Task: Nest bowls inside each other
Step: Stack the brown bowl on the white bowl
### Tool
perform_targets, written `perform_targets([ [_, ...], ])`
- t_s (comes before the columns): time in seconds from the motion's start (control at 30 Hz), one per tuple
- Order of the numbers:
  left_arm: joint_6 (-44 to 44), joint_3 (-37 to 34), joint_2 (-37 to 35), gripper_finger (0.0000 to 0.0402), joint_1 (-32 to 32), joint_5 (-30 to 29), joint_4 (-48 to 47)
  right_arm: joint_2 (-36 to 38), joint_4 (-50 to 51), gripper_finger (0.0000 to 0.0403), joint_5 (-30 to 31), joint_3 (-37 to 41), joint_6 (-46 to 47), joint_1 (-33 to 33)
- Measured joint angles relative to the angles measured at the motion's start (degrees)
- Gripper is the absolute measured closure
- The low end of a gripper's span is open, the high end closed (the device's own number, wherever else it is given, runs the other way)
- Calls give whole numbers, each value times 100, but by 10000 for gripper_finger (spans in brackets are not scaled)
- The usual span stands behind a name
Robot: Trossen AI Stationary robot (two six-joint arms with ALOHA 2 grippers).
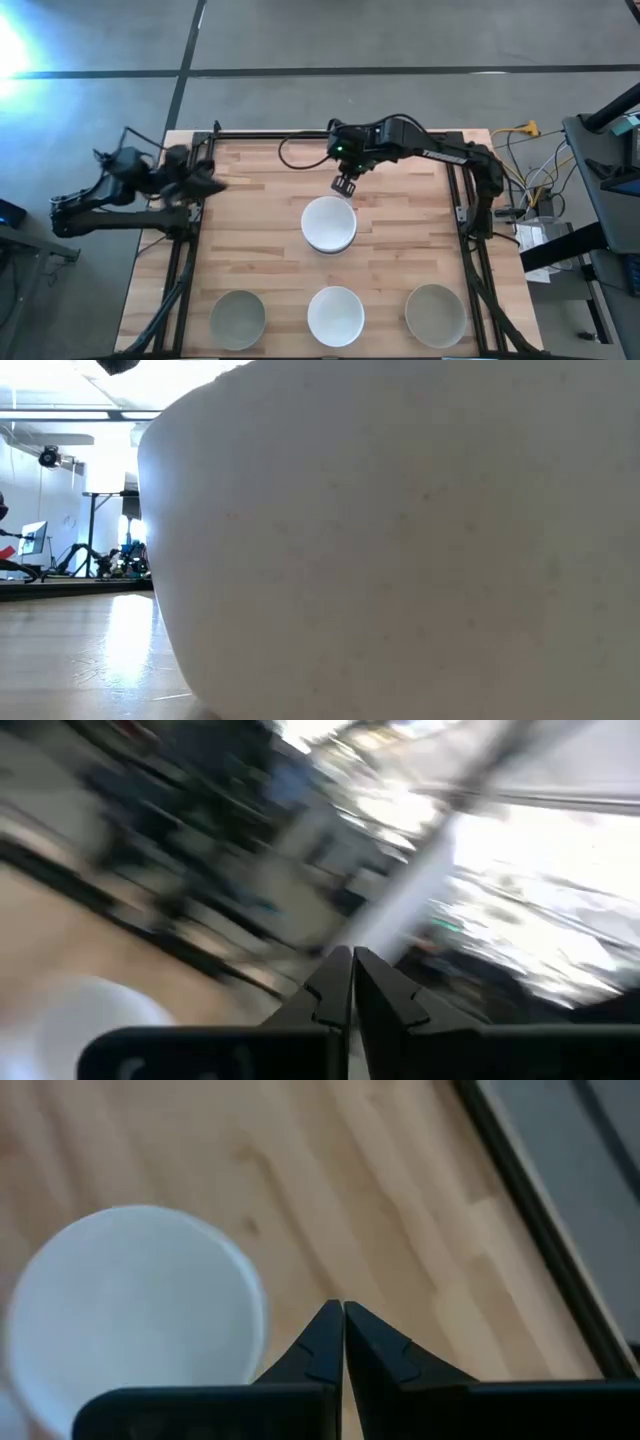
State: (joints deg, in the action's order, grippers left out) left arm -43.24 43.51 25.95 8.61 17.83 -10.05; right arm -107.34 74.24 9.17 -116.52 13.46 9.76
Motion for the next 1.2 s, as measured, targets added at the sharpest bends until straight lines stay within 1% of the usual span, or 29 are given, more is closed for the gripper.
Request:
perform_targets([
  [0.07,-533,31,-37,402,-207,579,-69,83,2,394,119,115,181,2],
  [0.13,-959,16,25,402,-438,865,-320,154,-1,394,142,247,326,-6],
  [0.2,-1153,-6,188,402,-704,915,-464,184,0,394,142,418,481,-28],
  [0.3,-1307,-3,525,402,-1131,913,-280,206,-5,394,146,755,737,-86],
  [0.4,-1309,-2,1037,402,-1521,863,670,283,-31,394,146,1151,1047,-193],
  [0.47,-1224,0,1394,402,-1788,722,1773,315,-65,394,146,1442,1259,-280],
  [0.53,-1165,91,1807,402,-2028,373,3038,315,-130,394,146,1712,1418,-388],
  [0.6,-895,366,2243,402,-2166,-162,4041,313,-145,394,145,1919,1551,-507],
  [0.67,-397,764,2613,402,-2256,-548,4546,318,-216,394,144,2084,1646,-622],
  [0.7,-117,1052,2765,402,-2306,-630,4684,318,-275,394,144,2153,1656,-681],
  [0.73,145,1378,2848,402,-2341,-656,4670,316,-316,394,143,2204,1655,-726],
  [0.9,1242,2792,3248,402,-2637,-744,3459,371,-556,394,144,2367,1458,-875],
  [0.97,1752,3279,3447,402,-2868,-853,3258,462,-591,394,144,2400,1248,-879],
  [1.07,2495,3729,3704,402,-3300,-1101,3166,672,-604,394,172,2414,1053,-856],
  [1.13,2855,3852,3821,402,-3613,-1313,3143,821,-648,394,338,2417,934,-822],
  [1.2,3012,3848,3866,402,-3905,-1600,3134,987,-654,394,561,2421,891,-789],
])
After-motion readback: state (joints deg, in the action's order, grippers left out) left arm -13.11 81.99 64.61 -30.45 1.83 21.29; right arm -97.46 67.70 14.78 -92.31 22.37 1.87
